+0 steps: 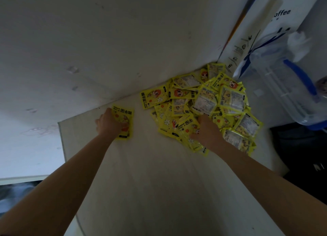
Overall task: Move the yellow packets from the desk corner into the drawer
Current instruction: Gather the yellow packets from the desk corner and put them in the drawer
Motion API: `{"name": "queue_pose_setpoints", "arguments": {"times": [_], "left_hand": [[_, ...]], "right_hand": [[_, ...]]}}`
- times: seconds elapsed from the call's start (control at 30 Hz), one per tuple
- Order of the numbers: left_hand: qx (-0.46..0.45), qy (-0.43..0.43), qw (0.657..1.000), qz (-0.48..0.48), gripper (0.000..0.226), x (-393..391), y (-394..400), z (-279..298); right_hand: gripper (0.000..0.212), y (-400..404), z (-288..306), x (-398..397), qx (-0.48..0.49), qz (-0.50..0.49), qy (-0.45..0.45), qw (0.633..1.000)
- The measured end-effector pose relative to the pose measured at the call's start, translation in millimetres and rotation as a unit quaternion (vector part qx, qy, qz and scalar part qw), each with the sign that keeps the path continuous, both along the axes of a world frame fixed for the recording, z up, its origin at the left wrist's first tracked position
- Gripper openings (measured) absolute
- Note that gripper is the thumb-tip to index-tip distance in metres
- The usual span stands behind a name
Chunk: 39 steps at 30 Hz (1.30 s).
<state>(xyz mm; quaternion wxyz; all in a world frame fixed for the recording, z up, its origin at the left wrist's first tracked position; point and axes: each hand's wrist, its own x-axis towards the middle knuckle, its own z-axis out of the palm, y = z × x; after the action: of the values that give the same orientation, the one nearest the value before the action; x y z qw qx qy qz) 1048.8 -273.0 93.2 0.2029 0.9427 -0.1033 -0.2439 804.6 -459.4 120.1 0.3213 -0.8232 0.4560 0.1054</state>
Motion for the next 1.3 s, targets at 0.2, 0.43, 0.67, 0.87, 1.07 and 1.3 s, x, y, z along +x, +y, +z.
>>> {"name": "queue_pose_setpoints", "arguments": {"times": [0.2, 0.43, 0.67, 0.87, 1.07, 1.3], "left_hand": [[-0.089, 0.026, 0.995, 0.047, 0.072, -26.0, 0.8, 10.9], [-0.131, 0.109, 0.983, 0.073, 0.047, -45.3, -9.5, 24.3], [-0.193, 0.168, 0.967, 0.016, 0.034, -73.0, -44.9, 46.6], [-0.198, 0.2, 0.959, -0.023, 0.033, -98.7, -78.3, 49.0], [-0.179, 0.159, 0.97, -0.031, 0.031, -112.7, -98.2, 31.8], [-0.081, 0.057, 0.992, -0.072, 0.06, -117.1, -105.9, 14.1]], "right_hand": [[0.039, 5.3, -1.7, -9.2, 0.031, -0.014, 0.009, 0.999], [0.029, 11.8, -0.1, -27.3, 0.073, -0.017, -0.016, 0.997], [0.042, -6.0, 20.4, -60.4, 0.064, -0.016, 0.022, 0.998], [0.059, -33.6, 29.8, -99.5, 0.04, -0.031, 0.034, 0.998], [0.061, -52.3, 18.5, -127.4, 0.018, -0.025, 0.051, 0.998], [0.046, -51.2, 16.8, -129.6, -0.041, 0.028, 0.112, 0.992]]}}
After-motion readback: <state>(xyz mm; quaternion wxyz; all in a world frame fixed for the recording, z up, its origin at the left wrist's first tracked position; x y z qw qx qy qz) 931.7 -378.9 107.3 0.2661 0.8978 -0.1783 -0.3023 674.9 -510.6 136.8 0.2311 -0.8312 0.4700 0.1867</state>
